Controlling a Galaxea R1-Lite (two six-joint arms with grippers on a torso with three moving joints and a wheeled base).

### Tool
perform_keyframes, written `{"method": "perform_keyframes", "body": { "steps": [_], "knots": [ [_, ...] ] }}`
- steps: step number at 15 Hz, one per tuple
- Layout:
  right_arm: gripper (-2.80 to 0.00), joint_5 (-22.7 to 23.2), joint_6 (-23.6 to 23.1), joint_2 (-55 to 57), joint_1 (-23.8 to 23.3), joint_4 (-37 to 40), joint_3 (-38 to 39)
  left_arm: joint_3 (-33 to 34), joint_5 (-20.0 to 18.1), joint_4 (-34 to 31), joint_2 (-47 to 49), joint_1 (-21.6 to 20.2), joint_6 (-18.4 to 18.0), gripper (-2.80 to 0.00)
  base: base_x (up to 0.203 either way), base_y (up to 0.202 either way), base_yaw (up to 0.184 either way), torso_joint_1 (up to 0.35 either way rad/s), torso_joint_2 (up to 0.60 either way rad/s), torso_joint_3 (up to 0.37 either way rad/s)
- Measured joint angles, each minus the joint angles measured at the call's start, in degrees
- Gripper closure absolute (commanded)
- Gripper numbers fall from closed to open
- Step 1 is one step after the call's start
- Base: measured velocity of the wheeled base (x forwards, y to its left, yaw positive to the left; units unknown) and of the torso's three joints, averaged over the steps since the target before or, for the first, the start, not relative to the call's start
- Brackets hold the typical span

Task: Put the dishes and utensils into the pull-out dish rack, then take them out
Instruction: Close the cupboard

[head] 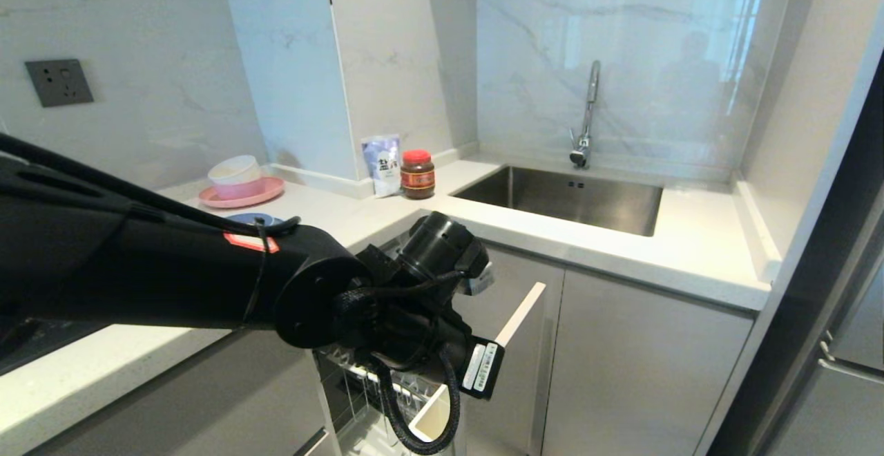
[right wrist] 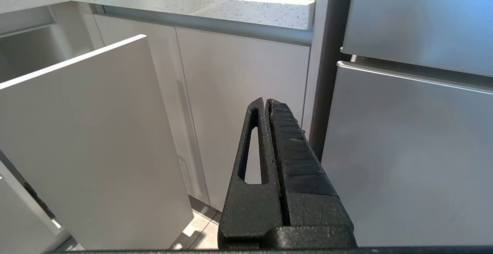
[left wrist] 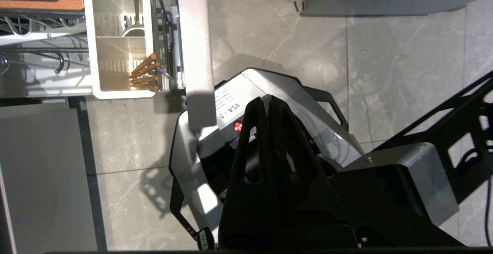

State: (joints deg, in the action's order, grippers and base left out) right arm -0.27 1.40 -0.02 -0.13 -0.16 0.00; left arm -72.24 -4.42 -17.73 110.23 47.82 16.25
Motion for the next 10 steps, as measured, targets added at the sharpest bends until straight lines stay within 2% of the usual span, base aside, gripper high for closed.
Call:
{"method": "perform_keyframes", "body": {
  "steps": [3,6,10],
  "knots": [
    [0.0,0.0,0.0,0.0,0.0,0.0,0.0,0.0,0.7,0.4,2.8,0.3,0.0,0.0,0.0,0.0,0.0,0.0,0.0,0.0],
    [0.0,0.0,0.0,0.0,0.0,0.0,0.0,-0.1,3.6,0.6,5.1,0.6,0.1,0.0,0.0,0.0,0.0,0.0,0.0,0.0],
    [0.0,0.0,0.0,0.0,0.0,0.0,0.0,-0.1,3.8,0.6,6.9,0.9,0.1,0.0,0.0,0.0,0.0,0.0,0.0,0.0]
  ]
}}
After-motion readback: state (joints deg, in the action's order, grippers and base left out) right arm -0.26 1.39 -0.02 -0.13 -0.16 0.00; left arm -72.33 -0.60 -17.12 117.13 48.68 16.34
